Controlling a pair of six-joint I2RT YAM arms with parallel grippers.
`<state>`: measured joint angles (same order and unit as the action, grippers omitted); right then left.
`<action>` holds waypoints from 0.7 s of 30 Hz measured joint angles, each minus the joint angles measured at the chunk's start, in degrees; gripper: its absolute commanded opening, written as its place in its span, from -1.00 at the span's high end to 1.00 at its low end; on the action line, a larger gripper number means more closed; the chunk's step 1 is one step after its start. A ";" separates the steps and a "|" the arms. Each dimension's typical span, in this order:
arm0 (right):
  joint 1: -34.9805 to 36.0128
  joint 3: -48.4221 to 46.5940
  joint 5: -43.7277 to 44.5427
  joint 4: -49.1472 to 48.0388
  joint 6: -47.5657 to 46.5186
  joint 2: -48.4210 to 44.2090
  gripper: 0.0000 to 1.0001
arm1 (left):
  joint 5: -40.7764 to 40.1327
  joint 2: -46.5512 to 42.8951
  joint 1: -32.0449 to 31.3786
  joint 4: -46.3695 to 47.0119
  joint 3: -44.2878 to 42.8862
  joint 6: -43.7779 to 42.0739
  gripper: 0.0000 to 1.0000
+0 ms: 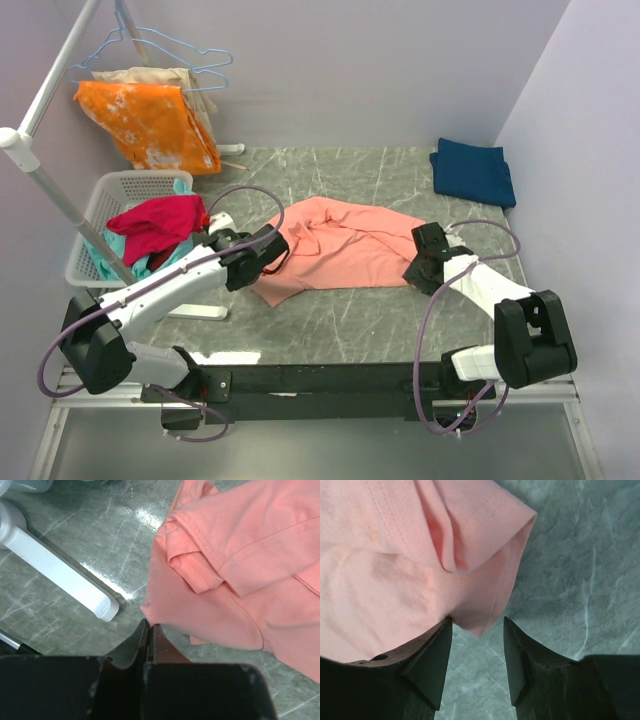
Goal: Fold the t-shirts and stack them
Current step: Flatten the tshirt out
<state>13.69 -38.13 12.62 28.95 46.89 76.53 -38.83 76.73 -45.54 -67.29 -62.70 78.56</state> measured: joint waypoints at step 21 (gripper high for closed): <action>0.00 -2.21 2.60 0.79 0.44 2.75 0.50 | 0.63 -0.02 1.64 1.09 0.02 -1.66 0.98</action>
<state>13.69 -40.34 15.22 29.74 47.33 79.29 -38.20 76.71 -43.90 -66.19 -62.67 76.90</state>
